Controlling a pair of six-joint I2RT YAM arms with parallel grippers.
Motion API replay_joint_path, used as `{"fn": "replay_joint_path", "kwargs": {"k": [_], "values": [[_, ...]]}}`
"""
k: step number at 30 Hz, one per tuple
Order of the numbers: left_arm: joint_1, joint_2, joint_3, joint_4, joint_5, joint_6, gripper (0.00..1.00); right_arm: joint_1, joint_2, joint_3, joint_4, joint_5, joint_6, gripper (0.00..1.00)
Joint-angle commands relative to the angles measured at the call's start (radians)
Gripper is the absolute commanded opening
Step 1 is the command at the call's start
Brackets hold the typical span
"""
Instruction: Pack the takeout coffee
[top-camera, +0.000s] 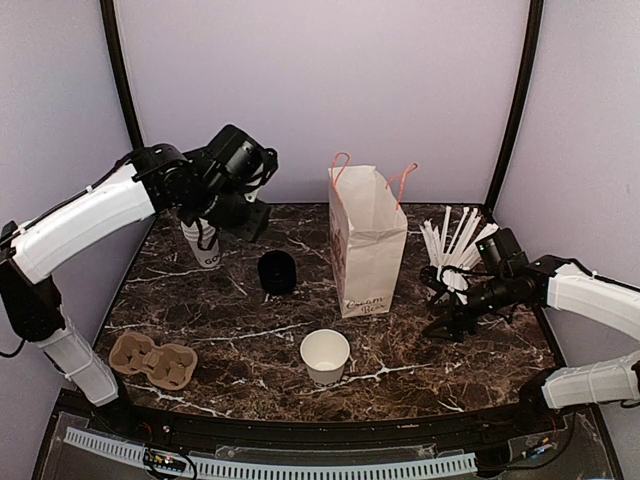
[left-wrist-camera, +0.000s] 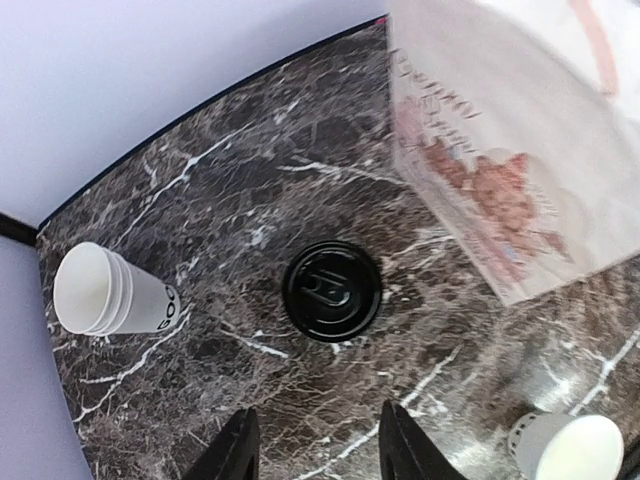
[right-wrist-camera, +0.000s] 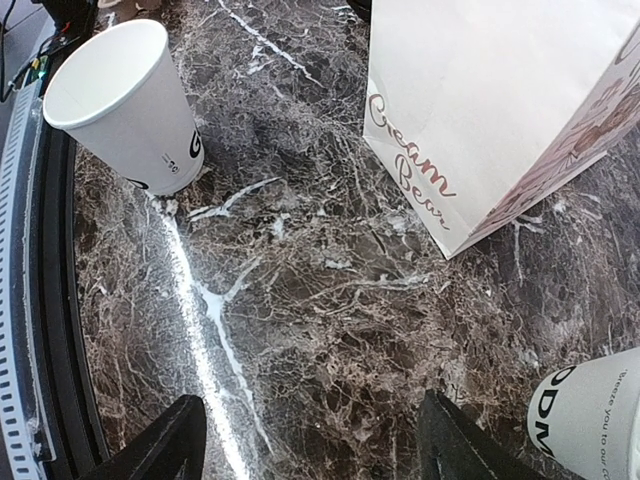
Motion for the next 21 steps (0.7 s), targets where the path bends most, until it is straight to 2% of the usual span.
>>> {"fn": "replay_joint_path", "kwargs": {"k": [1, 3, 9, 21], "values": [[0.115, 0.125, -0.060, 0.030, -0.022, -0.162, 0.40, -0.006, 0.003, -0.003, 0.019, 0.008, 0.011, 0.74], [0.174, 0.212, -0.055, 0.035, 0.037, -0.166, 0.39, -0.007, 0.003, -0.002, 0.017, 0.009, 0.012, 0.74], [0.231, 0.370, 0.015, -0.010, 0.088, -0.210, 0.36, -0.010, -0.003, -0.004, 0.016, 0.005, 0.009, 0.74], [0.302, 0.419, -0.005, 0.109, 0.196, -0.205, 0.30, -0.022, -0.004, -0.003, 0.015, -0.002, 0.008, 0.74]]}}
